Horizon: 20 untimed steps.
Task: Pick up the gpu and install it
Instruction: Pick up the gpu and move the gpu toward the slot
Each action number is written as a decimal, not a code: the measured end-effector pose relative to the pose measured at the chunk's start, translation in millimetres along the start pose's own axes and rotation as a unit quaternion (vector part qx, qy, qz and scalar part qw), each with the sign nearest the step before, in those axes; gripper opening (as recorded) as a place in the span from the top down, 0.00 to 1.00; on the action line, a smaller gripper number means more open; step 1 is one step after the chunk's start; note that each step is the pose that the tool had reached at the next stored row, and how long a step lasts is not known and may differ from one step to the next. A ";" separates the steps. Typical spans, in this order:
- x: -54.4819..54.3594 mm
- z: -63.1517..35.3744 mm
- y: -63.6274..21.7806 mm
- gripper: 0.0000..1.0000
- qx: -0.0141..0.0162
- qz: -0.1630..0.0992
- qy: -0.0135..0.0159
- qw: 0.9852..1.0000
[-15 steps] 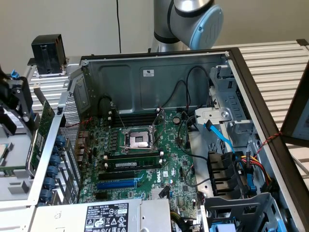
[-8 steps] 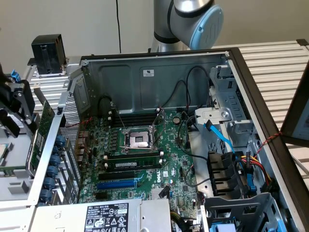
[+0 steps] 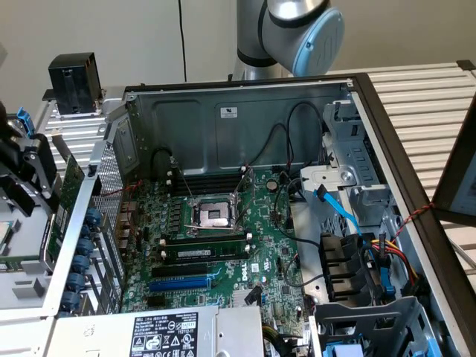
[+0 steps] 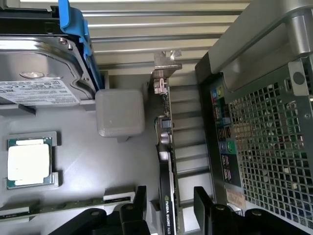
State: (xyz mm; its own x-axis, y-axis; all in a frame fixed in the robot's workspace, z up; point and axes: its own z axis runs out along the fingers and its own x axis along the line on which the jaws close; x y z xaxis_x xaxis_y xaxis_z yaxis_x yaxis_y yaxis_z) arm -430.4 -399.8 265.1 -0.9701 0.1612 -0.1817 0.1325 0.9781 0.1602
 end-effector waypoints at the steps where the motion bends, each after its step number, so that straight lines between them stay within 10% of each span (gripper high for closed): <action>1: 0.3 1.7 -0.5 0.49 -0.002 0.000 0.000 1.000; 7: 1.5 8.6 -2.4 0.49 -0.021 0.006 0.003 1.000; 20: -5.2 33.2 -5.5 0.49 -0.025 0.018 0.001 1.000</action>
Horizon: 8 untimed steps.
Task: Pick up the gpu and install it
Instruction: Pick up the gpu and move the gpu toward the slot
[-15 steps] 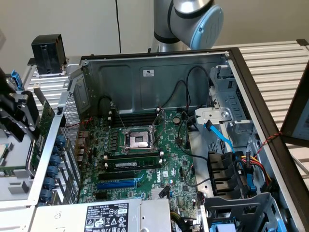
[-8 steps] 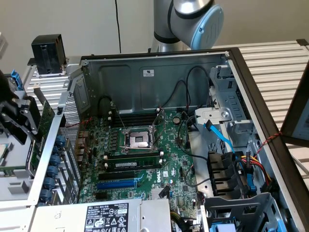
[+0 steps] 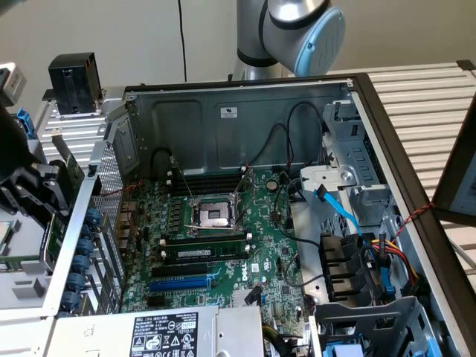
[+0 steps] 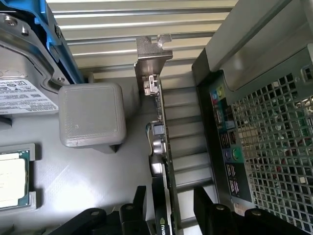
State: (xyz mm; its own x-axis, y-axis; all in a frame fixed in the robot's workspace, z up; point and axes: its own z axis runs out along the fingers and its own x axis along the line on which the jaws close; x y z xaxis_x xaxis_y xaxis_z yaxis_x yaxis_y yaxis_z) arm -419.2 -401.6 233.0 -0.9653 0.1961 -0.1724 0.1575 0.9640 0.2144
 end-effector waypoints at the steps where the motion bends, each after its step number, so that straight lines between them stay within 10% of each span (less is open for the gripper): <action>1: 0.2 1.3 -0.3 0.49 -0.002 0.000 0.000 1.000; 8: 1.0 5.8 -1.3 0.49 -0.015 -0.002 0.005 1.000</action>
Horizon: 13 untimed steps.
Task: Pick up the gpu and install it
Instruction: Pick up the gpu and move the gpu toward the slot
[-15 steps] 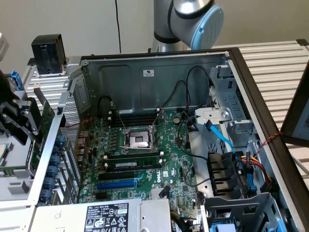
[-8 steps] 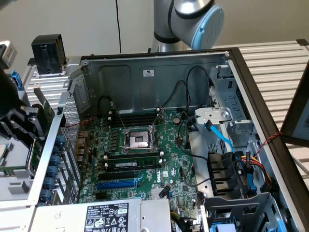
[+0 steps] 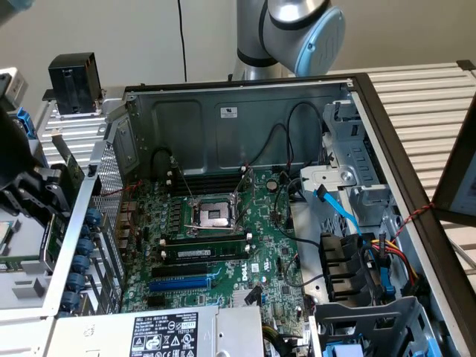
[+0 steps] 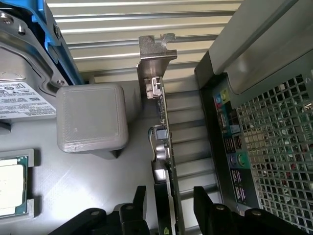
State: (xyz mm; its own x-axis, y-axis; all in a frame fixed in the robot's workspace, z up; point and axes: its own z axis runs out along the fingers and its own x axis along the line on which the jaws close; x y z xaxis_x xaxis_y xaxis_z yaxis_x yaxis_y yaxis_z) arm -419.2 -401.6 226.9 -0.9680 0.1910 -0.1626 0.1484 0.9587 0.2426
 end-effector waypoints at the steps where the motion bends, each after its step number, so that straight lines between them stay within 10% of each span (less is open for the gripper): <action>1: 0.0 0.1 0.0 0.49 -0.001 -0.003 0.001 1.000; 7: 0.4 1.3 -0.1 0.49 0.000 -0.012 0.015 1.000; 9: 0.8 2.7 1.5 0.49 0.007 -0.015 0.015 1.000; 11: 1.5 3.8 4.3 0.49 0.020 -0.018 0.013 1.000; 13: 1.6 4.7 5.4 0.49 0.021 -0.022 0.014 0.999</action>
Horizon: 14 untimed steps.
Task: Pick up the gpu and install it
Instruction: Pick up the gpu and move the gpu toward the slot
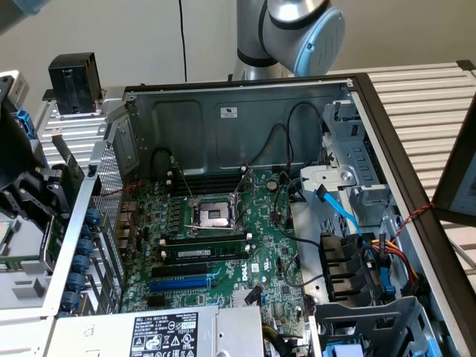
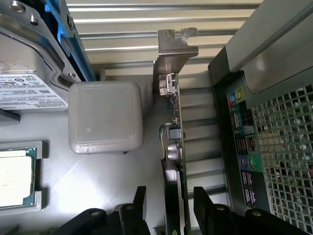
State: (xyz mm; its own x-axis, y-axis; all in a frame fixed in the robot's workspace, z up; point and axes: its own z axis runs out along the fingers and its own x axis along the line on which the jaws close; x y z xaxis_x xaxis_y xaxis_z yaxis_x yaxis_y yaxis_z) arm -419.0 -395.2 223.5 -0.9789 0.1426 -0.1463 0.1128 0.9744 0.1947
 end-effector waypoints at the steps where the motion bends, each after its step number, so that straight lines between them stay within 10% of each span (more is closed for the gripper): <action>1: 0.2 0.8 0.6 0.49 0.000 -0.002 0.000 1.000; 14: -1.5 3.0 3.5 0.58 0.004 -0.006 0.000 1.000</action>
State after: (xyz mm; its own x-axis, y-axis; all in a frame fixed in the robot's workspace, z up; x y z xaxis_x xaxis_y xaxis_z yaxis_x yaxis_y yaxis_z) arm -416.7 -391.5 221.5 -0.9804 0.1300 -0.1480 0.1016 0.9773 0.1857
